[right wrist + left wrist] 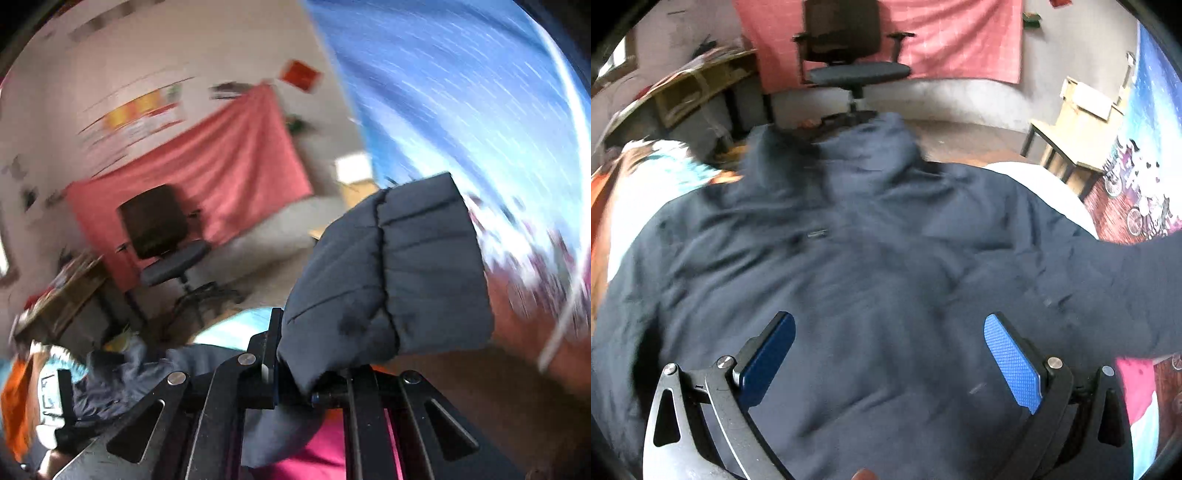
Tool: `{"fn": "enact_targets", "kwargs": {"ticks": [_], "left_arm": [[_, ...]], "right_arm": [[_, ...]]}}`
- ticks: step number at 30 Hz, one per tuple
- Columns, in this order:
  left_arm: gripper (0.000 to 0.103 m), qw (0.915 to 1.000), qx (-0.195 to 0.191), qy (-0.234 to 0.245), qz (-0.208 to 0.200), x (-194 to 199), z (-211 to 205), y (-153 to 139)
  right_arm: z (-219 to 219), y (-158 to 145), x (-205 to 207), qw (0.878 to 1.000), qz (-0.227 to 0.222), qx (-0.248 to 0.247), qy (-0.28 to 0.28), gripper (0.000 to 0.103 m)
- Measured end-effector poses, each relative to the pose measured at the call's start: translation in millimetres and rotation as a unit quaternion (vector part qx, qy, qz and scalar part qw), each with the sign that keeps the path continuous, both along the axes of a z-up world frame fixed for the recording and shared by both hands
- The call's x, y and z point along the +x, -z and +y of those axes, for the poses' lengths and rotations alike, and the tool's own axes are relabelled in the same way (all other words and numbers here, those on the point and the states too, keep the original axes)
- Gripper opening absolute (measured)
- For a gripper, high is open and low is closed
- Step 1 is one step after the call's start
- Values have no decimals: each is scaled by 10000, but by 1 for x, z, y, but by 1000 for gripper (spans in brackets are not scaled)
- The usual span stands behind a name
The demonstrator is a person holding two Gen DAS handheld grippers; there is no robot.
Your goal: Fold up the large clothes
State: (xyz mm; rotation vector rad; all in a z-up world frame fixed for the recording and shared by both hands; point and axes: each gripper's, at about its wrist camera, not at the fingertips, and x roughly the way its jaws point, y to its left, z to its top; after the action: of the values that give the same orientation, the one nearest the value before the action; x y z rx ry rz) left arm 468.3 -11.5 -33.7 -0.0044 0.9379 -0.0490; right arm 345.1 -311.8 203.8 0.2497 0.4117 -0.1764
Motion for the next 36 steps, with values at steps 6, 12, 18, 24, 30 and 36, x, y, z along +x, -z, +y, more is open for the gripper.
{"fn": "enact_targets", "kwargs": {"ticks": [6,12,18,24,30,36], "left_arm": [[100,9952,-646,-723,158,-47,89,-21],[100,9880,-693,-1378,-15,-91,168,-44],[100,9740,-846,-2103,2,-136,237,-53],[100,9652,-946,-2439,-22,-157,272,-53],[100,9606,-1286,-2460,-107,-156,277,-47],[100,9616,-1531,-2265,-266,-140,261,-46]], "right_arm": [[115,-38,40,9881,-345,-766,-1286,10],[234,-16,53,9646,-379,-865,-2461,10],[339,48,60,9369,223,-804,-3394,11],[420,113,60,9117,976,-1139,-3826,11],[447,168,55,8821,1738,-1794,-3994,20],[432,189,25,8463,2084,-1837,-4545,82]]}}
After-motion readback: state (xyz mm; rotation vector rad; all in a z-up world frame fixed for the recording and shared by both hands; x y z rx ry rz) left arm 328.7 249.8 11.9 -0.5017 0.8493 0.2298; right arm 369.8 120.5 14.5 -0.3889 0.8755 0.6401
